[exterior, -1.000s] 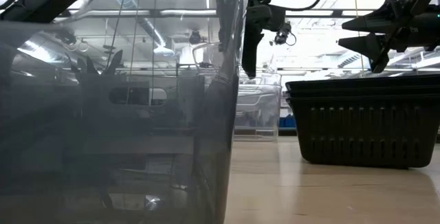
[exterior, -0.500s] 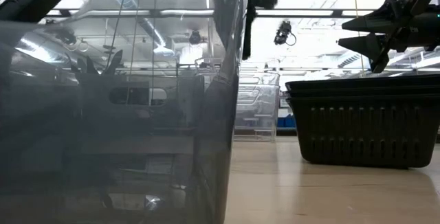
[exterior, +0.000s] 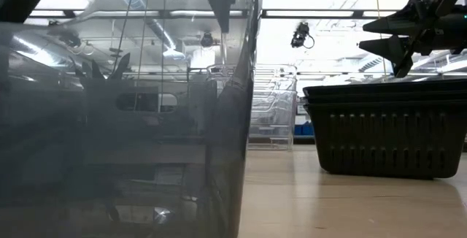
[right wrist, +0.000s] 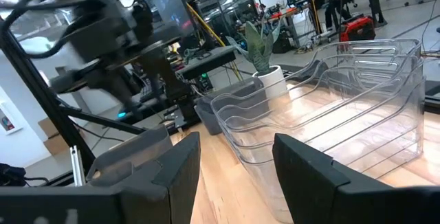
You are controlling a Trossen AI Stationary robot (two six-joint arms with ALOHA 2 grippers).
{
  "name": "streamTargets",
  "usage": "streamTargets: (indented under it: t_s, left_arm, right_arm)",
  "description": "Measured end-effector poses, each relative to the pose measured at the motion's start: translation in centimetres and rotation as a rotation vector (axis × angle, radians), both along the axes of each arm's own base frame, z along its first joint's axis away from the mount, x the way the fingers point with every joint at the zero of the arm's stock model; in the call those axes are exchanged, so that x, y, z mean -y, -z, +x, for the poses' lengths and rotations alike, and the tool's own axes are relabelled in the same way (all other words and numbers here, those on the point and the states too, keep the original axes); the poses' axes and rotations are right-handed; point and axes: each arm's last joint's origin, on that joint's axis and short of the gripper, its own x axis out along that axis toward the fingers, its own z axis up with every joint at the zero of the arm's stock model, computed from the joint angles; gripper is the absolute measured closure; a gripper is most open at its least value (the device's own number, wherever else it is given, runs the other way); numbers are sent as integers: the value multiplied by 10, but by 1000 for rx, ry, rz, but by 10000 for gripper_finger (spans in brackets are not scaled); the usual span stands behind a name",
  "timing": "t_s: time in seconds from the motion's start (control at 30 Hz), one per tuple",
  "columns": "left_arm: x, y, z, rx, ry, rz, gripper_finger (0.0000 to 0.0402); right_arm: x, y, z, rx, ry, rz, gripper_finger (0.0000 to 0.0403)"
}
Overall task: Stack baskets by color
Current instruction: Stack the right transparent black bin on the bottom left transparent black bin
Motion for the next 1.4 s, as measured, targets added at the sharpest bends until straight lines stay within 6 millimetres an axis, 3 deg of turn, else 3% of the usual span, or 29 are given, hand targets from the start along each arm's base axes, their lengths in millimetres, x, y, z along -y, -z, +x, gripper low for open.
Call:
streamTargets:
  t_s: [0.27, 0.43, 0.57, 0.7, 0.87, 1.1, 1.27, 1.4]
  left_arm:
    - [55, 0, -9, 8, 127, 57, 254]
    - [74, -1, -12, 44, 185, 147, 268]
    - [79, 2, -11, 56, 199, 153, 280]
    - [79, 32, -11, -4, 229, 167, 289]
    - [69, 38, -34, 16, 185, 139, 301]
    - [54, 46, -61, 77, 4, -28, 314]
    - [54, 71, -70, 53, -112, -52, 295]
    - [67, 78, -70, 93, -142, -87, 263]
  right_arm:
    - [0, 0, 0, 0, 1, 0, 214]
    - [0, 0, 0, 0, 1, 0, 214]
    - [0, 0, 0, 0, 0, 0, 214]
    - [0, 0, 0, 0, 0, 0, 214]
    - [0, -1, 0, 5, 0, 2, 214]
    - [0, -1, 0, 7, 0, 2, 214]
    - [0, -1, 0, 8, 0, 2, 214]
    - [0, -1, 0, 7, 0, 2, 214]
